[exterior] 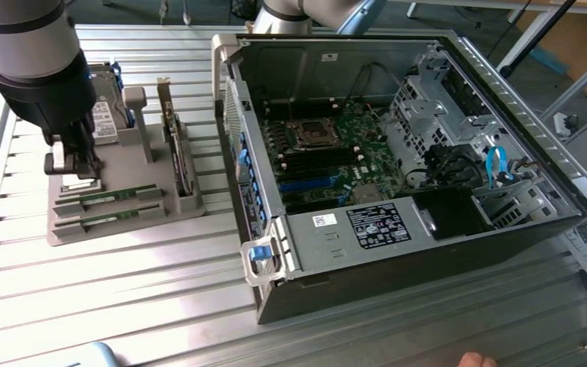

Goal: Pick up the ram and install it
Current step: 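Pick up the ram and move it above insertion slot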

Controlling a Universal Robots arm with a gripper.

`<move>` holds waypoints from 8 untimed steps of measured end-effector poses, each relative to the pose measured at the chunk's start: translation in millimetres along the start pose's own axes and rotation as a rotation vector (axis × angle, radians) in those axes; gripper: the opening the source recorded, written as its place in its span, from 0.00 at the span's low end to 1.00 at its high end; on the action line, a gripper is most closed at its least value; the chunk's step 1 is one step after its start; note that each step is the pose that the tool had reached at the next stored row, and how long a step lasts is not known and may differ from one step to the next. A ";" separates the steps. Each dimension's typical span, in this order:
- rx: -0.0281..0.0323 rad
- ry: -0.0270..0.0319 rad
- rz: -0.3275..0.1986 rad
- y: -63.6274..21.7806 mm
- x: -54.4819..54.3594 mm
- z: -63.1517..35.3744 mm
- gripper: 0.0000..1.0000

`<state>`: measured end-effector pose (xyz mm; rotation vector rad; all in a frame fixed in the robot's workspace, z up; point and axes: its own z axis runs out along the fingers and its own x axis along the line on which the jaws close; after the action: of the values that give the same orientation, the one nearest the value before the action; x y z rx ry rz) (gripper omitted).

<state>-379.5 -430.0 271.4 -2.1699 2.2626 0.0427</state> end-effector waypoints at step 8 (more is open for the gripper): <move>-0.0001 0.0000 0.000 -0.1 0.1 6.5 0.24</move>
<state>-379.5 -430.0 264.9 -2.1700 2.2626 0.0428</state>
